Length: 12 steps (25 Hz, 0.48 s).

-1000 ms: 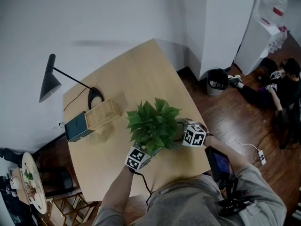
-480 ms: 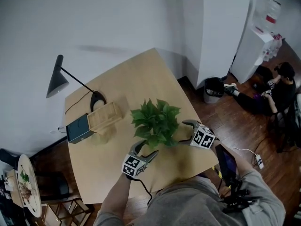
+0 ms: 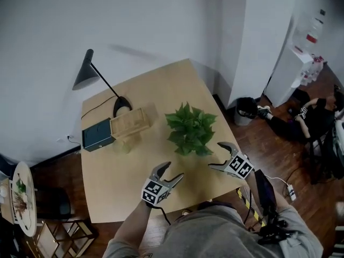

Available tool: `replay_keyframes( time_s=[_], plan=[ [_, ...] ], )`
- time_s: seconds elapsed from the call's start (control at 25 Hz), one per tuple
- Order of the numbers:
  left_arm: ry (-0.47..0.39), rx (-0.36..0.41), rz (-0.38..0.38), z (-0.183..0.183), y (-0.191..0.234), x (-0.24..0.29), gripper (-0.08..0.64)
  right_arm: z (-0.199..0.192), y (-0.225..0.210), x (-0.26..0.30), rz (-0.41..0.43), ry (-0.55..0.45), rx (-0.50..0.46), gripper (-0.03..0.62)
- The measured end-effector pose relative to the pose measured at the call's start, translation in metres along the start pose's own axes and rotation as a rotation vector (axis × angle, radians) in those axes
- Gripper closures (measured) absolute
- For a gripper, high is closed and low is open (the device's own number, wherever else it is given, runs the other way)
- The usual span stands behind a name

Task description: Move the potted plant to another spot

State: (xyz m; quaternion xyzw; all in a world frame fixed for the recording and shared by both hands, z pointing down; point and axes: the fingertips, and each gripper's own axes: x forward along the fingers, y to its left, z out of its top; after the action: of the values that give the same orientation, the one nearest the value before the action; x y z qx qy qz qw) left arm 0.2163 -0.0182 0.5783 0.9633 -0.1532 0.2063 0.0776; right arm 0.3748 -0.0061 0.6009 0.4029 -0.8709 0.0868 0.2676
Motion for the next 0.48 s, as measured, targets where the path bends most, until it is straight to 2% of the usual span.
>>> replay_keyframes(
  time_s=[0.08,0.2,0.32,0.48],
  plan=[
    [-0.041,-0.015,0.008,0.005,-0.008,-0.012,0.264,0.007,0.012,-0.006,-0.027,-0.022,0.040,0.140],
    [-0.090,-0.052,-0.006,0.011,-0.028,-0.031,0.310,0.020,0.040,-0.015,-0.055,-0.066,0.086,0.187],
    [-0.133,-0.072,-0.035,0.013,-0.048,-0.048,0.339,0.034,0.073,-0.025,-0.063,-0.107,0.110,0.233],
    [-0.168,-0.109,-0.071,0.010,-0.072,-0.066,0.376,0.037,0.114,-0.041,-0.080,-0.113,0.126,0.264]
  ],
)
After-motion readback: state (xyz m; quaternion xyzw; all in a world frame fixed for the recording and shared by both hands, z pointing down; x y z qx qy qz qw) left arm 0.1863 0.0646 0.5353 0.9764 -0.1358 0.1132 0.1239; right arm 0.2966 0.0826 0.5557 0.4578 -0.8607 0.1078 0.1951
